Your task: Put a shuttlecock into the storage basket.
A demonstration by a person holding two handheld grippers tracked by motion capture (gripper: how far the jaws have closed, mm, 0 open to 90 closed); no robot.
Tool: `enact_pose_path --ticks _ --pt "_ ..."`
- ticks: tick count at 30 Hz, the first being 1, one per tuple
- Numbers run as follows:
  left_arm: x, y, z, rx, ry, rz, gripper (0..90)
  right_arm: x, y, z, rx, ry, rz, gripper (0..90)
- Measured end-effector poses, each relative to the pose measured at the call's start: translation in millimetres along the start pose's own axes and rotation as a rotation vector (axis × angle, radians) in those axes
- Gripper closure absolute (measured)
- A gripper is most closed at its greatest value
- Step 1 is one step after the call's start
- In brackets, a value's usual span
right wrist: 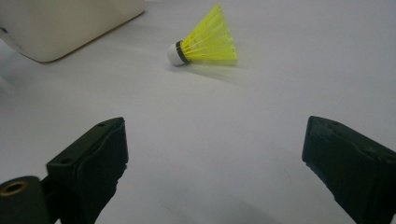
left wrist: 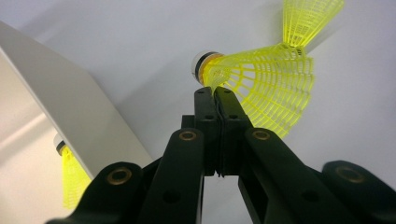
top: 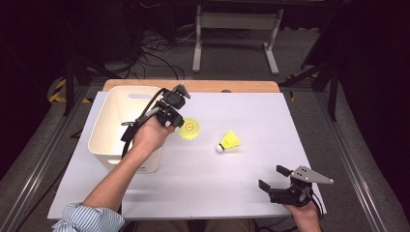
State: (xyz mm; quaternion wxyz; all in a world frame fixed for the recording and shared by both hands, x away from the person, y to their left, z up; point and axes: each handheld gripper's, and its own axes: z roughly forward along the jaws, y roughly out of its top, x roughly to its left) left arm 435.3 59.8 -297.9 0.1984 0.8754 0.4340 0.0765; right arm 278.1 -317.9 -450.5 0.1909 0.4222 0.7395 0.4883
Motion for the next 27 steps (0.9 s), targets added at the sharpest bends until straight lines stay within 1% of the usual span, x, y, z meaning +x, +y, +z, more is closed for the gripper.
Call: enact_pose_path --ticks 5,14,16,23,27 --pt "2.6 -0.7 -3.1 0.000 -0.001 -0.003 89.0 0.1 0.0 -0.2 0.000 0.000 0.001 7.3" --pt "8.4 -3.0 -14.1 -0.016 -0.002 -0.011 89.1 0.0 0.0 -0.2 0.000 0.000 0.000 7.3" --pt "9.8 -4.0 -15.5 -0.017 0.002 -0.011 89.0 0.2 0.0 -0.1 0.000 0.001 -0.001 7.3" --pt "13.3 -5.4 -19.2 -0.022 -0.007 -0.020 89.0 0.4 0.0 0.5 0.001 -0.001 -0.002 7.3" --pt "13.8 -5.2 -20.1 -0.026 -0.003 -0.017 89.1 0.4 -0.1 0.6 0.002 -0.002 -0.003 7.3"
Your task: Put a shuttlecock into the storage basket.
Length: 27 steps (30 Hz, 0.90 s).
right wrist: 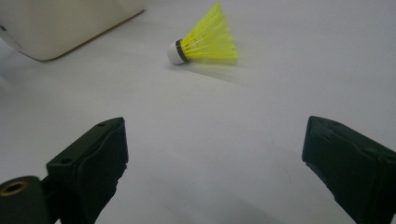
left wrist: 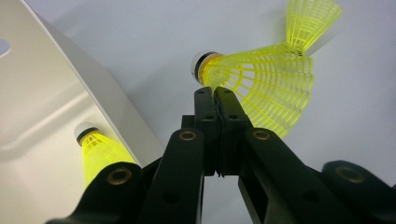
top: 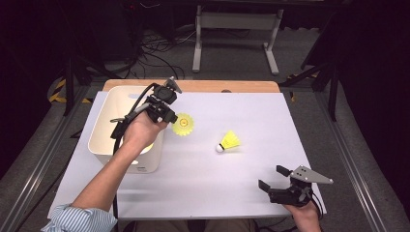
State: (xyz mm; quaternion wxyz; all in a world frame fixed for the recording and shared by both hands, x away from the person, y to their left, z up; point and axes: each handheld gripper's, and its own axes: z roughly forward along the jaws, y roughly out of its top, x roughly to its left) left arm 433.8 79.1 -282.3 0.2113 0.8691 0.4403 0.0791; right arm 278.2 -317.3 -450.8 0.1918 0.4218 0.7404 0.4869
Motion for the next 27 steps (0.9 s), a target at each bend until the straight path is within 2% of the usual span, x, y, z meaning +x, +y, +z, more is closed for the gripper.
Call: enact_pose_path --ticks 14,27 --pt "5.5 -2.0 -9.5 -0.020 -0.004 -0.016 89.0 -0.1 -0.1 0.1 0.002 0.001 0.000 7.3" --pt "13.8 -6.8 -20.2 -0.036 0.014 -0.027 89.0 0.0 -0.2 0.1 0.002 0.001 0.000 7.3"
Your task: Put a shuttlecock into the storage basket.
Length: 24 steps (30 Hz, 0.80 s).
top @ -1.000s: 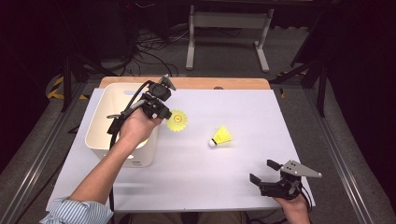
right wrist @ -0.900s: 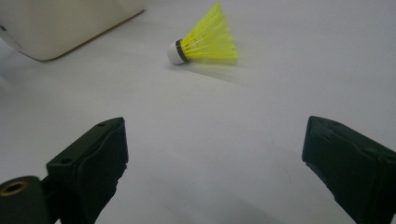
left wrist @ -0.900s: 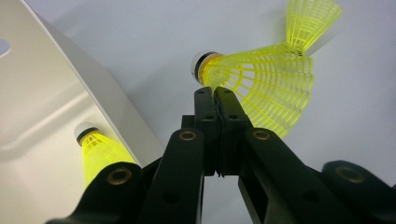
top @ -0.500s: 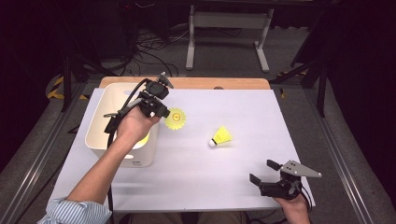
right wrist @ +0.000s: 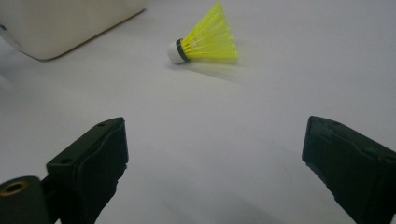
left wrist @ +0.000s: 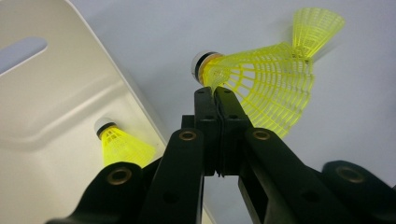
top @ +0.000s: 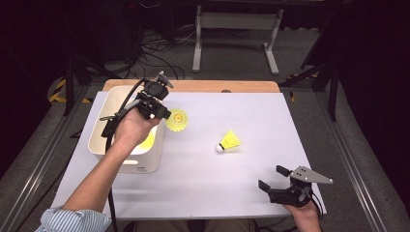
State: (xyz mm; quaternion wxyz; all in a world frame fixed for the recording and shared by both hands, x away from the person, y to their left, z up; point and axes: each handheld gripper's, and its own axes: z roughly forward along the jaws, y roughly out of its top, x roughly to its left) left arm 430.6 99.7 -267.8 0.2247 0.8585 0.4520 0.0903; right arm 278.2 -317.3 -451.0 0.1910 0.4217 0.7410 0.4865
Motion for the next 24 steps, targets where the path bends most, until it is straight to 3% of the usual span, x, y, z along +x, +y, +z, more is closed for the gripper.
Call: enact_pose_path --ticks 24 --pt "16.9 -10.9 -17.5 -0.028 0.022 -0.034 89.0 0.3 0.0 0.3 0.004 -0.002 -0.002 7.3"
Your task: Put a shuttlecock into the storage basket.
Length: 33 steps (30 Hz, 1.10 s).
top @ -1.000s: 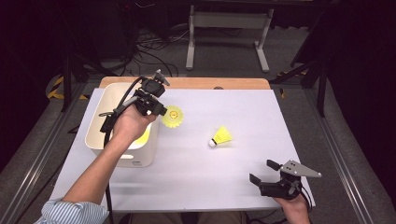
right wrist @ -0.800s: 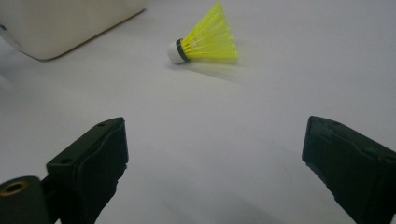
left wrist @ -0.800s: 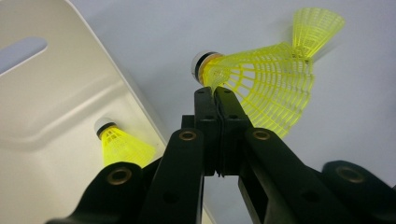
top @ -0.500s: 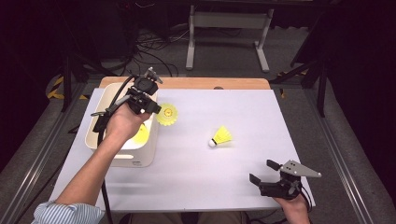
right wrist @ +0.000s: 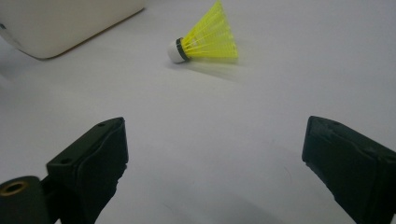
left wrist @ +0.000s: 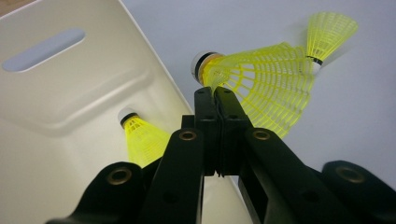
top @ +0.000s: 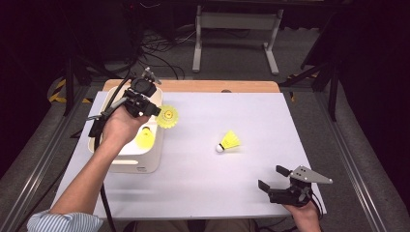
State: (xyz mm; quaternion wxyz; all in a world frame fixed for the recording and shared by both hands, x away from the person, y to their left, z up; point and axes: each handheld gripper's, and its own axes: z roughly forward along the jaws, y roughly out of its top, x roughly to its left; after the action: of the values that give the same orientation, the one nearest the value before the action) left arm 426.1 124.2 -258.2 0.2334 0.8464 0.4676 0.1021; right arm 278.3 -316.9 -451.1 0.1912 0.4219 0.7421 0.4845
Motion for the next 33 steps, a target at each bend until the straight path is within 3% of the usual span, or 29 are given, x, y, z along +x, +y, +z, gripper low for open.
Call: enact_pose_path --ticks 33 --pt "18.4 -11.6 -15.0 -0.028 0.011 -0.040 89.0 0.0 -0.1 0.3 0.004 0.000 -0.002 7.3"
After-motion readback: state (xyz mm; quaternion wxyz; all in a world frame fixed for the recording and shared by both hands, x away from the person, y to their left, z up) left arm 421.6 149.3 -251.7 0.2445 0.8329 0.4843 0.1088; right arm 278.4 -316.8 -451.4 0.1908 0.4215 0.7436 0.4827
